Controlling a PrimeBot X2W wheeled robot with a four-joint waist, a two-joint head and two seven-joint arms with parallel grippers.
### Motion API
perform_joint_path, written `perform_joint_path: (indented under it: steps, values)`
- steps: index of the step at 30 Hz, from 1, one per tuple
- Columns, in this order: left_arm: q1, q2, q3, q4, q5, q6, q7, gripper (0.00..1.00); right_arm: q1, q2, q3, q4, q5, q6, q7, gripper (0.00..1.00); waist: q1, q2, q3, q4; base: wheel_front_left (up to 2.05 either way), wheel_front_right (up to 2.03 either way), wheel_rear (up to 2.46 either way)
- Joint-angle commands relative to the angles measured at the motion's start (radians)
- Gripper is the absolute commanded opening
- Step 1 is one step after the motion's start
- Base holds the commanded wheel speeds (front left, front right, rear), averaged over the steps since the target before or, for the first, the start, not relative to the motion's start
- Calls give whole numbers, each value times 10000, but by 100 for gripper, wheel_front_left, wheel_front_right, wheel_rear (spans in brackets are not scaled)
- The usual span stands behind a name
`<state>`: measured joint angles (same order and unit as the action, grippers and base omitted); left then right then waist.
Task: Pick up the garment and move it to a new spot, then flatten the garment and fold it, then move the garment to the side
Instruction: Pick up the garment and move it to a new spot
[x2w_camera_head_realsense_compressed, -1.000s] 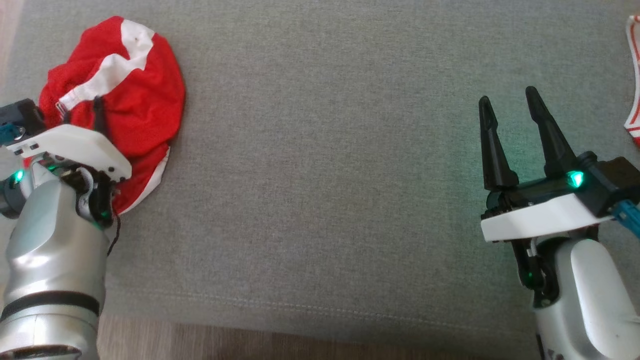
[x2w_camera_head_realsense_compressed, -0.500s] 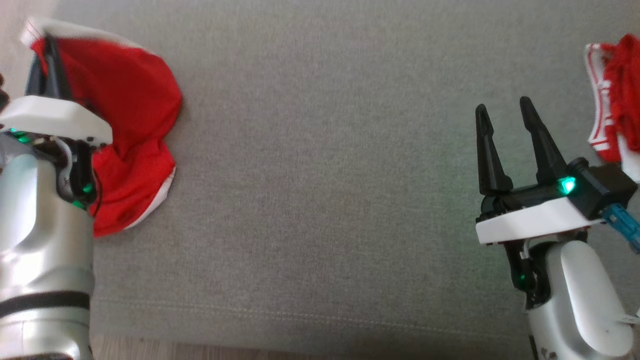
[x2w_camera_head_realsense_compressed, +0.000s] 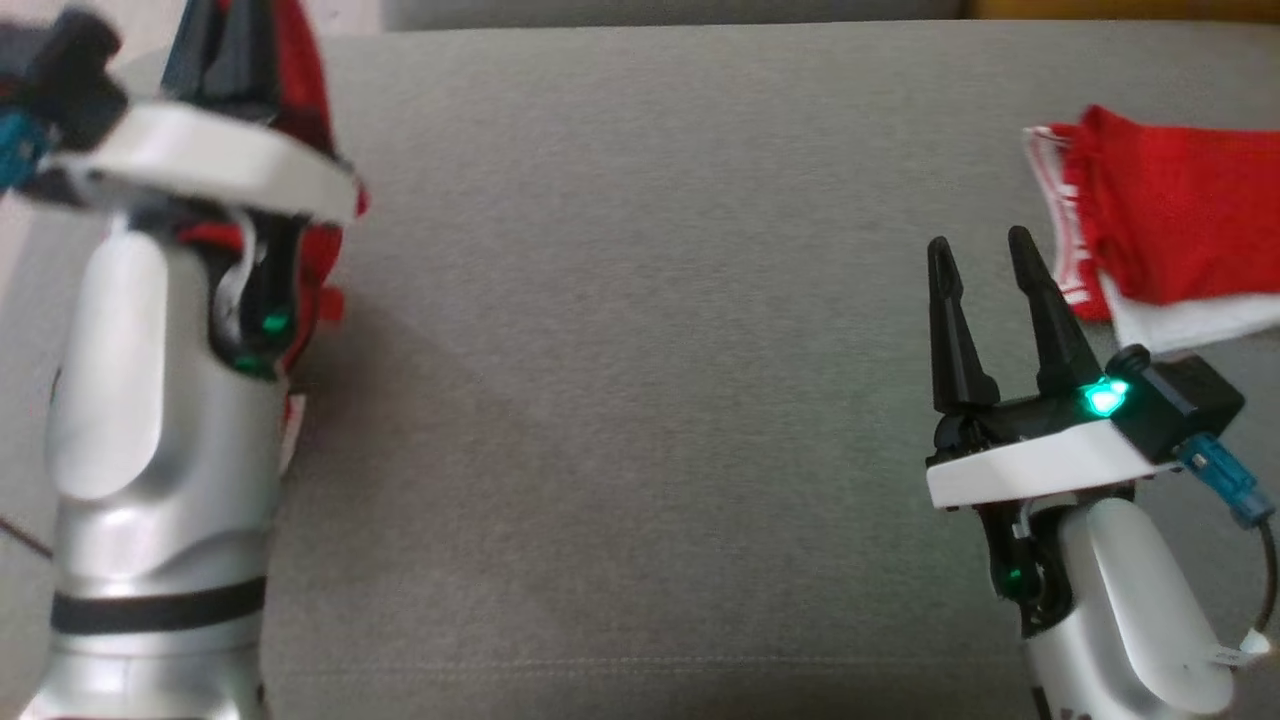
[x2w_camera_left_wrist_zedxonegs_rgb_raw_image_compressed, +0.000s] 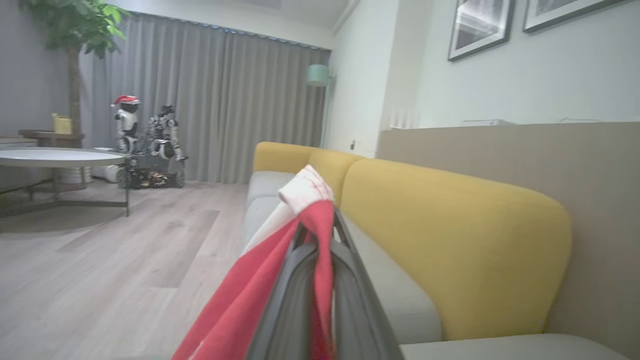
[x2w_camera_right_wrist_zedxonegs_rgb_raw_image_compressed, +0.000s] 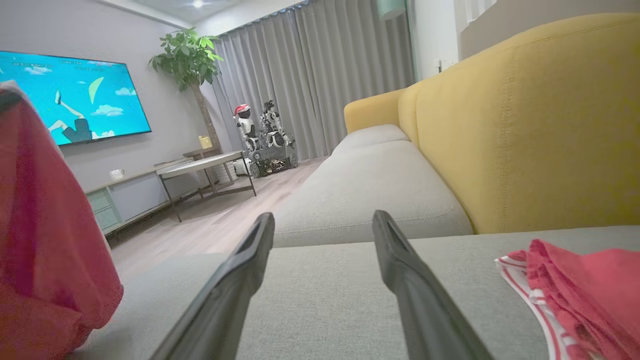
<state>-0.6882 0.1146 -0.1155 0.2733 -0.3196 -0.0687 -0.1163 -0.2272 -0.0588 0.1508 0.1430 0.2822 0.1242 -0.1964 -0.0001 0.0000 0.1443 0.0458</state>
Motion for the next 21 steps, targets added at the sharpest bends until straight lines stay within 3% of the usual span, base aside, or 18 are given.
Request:
perform_joint_path:
  steps: [1,8,21]
  values:
    - [-685,158,155,-621,-1,74,236,0,-175,83,258,-241,130,65,-150,100,1,0,-129,-399,0,0,0]
    - [-1337,-227,-501,-1086,161,468,1129,0,-413,84,522,53,593,65,-468,100,1,0,128,-1406,0,0,0]
    - [-3823,-623,-1788,1137,-96,829,536,0,-1257,85,1363,188,1613,65,-649,100,1,0,1182,-3528,0,0,0]
